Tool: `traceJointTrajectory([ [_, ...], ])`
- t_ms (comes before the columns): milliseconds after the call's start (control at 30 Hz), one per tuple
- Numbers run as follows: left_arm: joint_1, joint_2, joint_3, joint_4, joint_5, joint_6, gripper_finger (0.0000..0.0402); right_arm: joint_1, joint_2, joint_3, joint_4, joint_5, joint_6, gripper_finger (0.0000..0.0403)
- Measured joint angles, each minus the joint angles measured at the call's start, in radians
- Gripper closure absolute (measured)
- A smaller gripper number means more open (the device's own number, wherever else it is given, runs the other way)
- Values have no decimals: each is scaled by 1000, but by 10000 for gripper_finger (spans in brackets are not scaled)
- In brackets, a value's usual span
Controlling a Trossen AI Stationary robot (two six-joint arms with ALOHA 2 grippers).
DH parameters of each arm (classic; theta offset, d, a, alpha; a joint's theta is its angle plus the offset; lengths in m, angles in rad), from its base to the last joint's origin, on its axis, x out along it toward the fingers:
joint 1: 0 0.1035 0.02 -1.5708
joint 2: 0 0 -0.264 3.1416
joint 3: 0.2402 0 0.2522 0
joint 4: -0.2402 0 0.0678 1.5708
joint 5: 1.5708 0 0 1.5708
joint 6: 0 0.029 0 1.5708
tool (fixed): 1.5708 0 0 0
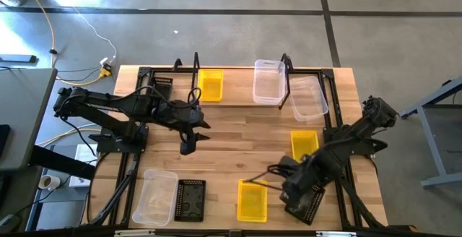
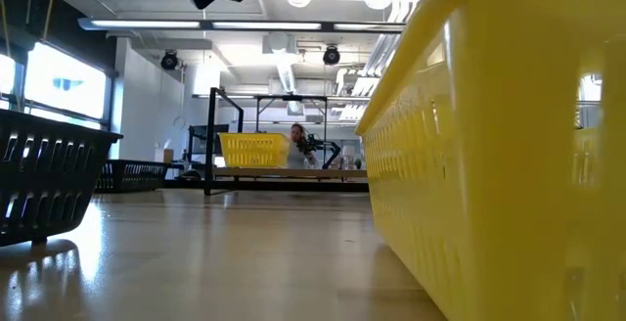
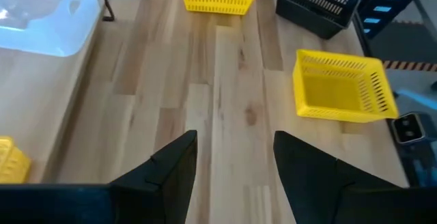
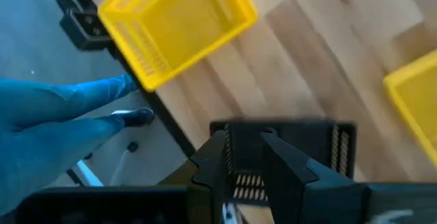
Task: Stack baskets on shelf by color
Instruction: Put the right black bin on the shelf
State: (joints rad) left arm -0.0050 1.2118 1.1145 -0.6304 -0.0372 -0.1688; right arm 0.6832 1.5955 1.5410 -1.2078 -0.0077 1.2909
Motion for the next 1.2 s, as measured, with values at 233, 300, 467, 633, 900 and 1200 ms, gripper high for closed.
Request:
traceJointTrajectory([
  [233, -23, 0, 0, 0, -1, -72, 216, 108, 28, 0, 13, 10, 92, 294],
  [300, -24, 0, 0, 0, -4, -106, 216, 135, 50, 0, 40, 11, 100, 280],
  [467, -24, 1, 0, 0, -4, -169, 216, 189, 113, 0, 90, 7, 98, 262],
  [633, -24, 1, 0, 0, -4, -169, 216, 217, 175, 0, 113, -5, 106, 261],
  [900, -24, 1, 0, -1, -4, -172, 216, 229, 291, 0, 144, -39, 105, 261],
  [1200, -24, 1, 0, -1, -4, -171, 216, 229, 356, 0, 162, -75, 123, 261],
])
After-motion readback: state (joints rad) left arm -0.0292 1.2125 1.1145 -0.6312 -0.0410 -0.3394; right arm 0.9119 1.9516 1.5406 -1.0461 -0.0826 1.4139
